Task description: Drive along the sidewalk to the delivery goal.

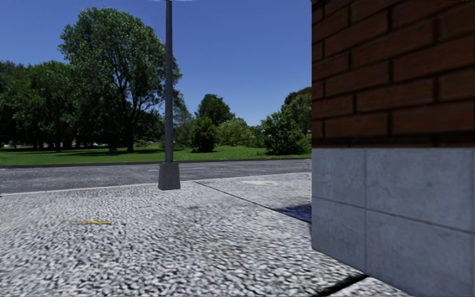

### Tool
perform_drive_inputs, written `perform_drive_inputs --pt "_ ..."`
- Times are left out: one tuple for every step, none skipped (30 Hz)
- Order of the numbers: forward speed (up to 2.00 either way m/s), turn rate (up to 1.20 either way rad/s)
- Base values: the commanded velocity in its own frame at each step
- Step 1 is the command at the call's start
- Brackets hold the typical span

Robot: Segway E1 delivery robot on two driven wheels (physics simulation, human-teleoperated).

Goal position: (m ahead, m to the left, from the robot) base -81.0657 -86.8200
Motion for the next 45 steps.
perform_drive_inputs --pt "0.57 0.45" --pt "0.57 0.45" --pt "0.57 0.45" --pt "0.57 0.45" --pt "0.57 0.45" --pt "0.57 0.45" --pt "0.57 0.45" --pt "0.57 0.45" --pt "0.57 0.45" --pt "0.57 0.45" --pt "0.57 0.45" --pt "0.58 0.45" --pt "0.61 0.45" --pt "0.61 0.45" --pt "0.66 0.45" --pt "0.72 0.45" --pt "0.74 0.45" --pt "0.74 0.45" --pt "0.74 0.45" --pt "0.74 0.45" --pt "0.74 0.45" --pt "0.82 0.43" --pt "0.94 0.32" --pt "0.94 0.32" --pt "1.02 0.24" --pt "1.08 0.18" --pt "1.11 0.13" --pt "1.12 0.12" --pt "1.12 0.12" --pt "1.12 0.0" --pt "1.12 0.0" --pt "1.13 0.0" --pt "1.14 0.0" --pt "1.14 0.0" --pt "1.15 0.0" --pt "1.15 0.0" --pt "1.15 -0.08" --pt "1.15 -0.08" --pt "1.17 -0.21" --pt "1.25 -0.37" --pt "1.34 -0.5" --pt "1.46 -0.64" --pt "1.46 -0.64" --pt "1.58 -0.76" --pt "1.73 -0.84"
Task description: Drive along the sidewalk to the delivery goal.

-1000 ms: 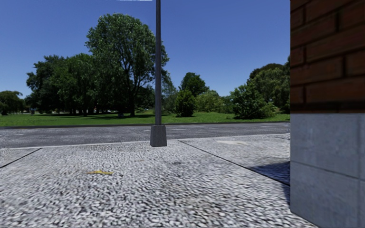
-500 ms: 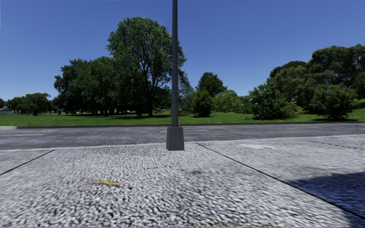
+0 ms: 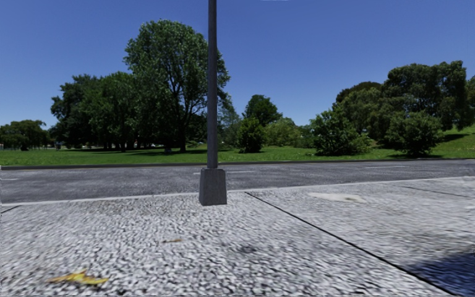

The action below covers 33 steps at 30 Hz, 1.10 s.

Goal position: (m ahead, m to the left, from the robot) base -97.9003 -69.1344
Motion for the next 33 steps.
perform_drive_inputs --pt "1.79 -0.94" --pt "1.79 -0.94" --pt "1.86 -1.07" --pt "1.88 -1.15" --pt "1.88 -1.18" --pt "1.87 -1.18" --pt "1.87 -1.18" --pt "1.87 -1.19" --pt "2.0 -1.19" --pt "2.0 -1.19" --pt "2.0 -1.19" --pt "2.0 -1.19" --pt "2.0 -1.19" --pt "2.0 -1.19" --pt "2.0 -1.19" --pt "2.0 -1.19" --pt "2.0 -1.19" --pt "2.0 -1.19" --pt "2.0 -1.19" --pt "2.0 -1.19" --pt "2.0 -1.19" --pt "2.0 -1.19" --pt "2.0 -1.19" --pt "2.0 -1.18" --pt "2.0 -1.17" --pt "2.0 -1.17" --pt "2.0 -1.12" --pt "2.0 -1.04" --pt "2.0 -0.95" --pt "2.0 -0.95" --pt "2.0 -0.91" --pt "2.0 -0.72" --pt "2.0 -0.57"
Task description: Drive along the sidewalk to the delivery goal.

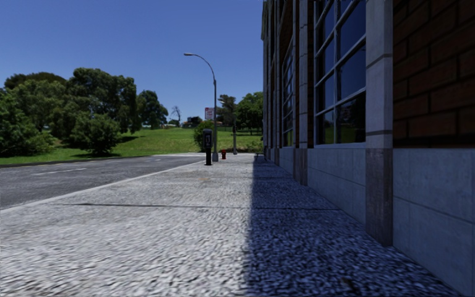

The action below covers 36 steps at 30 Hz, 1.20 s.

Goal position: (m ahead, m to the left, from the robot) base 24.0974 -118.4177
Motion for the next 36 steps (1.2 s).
perform_drive_inputs --pt "2.0 -0.46" --pt "2.0 -0.46" --pt "2.0 0.0" --pt "2.0 0.0" --pt "2.0 0.0" --pt "2.0 0.0" --pt "2.0 0.0" --pt "2.0 0.0" --pt "2.0 0.0" --pt "2.0 0.0" --pt "2.0 0.0" --pt "2.0 0.0" --pt "2.0 0.0" --pt "2.0 0.0" --pt "2.0 0.0" --pt "2.0 0.0" --pt "2.0 0.0" --pt "2.0 0.0" --pt "2.0 0.0" --pt "2.0 0.0" --pt "2.0 0.0" --pt "2.0 0.0" --pt "2.0 0.0" --pt "2.0 0.0" --pt "2.0 0.0" --pt "2.0 0.0" --pt "2.0 0.0" --pt "2.0 0.0" --pt "2.0 0.0" --pt "2.0 0.0" --pt "2.0 0.0" --pt "2.0 0.0" --pt "2.0 0.0" --pt "2.0 0.0" --pt "2.0 0.0" --pt "2.0 0.0"
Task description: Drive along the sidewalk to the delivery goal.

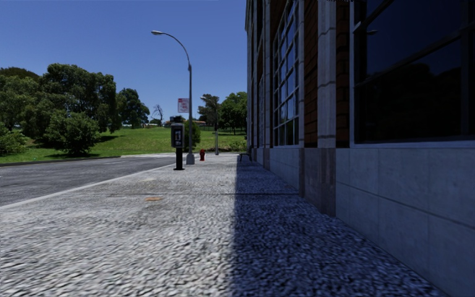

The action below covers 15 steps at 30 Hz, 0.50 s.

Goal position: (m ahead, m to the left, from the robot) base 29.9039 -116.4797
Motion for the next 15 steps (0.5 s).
perform_drive_inputs --pt "2.0 0.0" --pt "2.0 0.0" --pt "2.0 0.0" --pt "2.0 0.0" --pt "2.0 0.0" --pt "2.0 0.0" --pt "2.0 0.0" --pt "2.0 0.0" --pt "2.0 0.0" --pt "2.0 0.0" --pt "2.0 0.0" --pt "2.0 0.0" --pt "2.0 0.0" --pt "2.0 0.0" --pt "2.0 0.0"
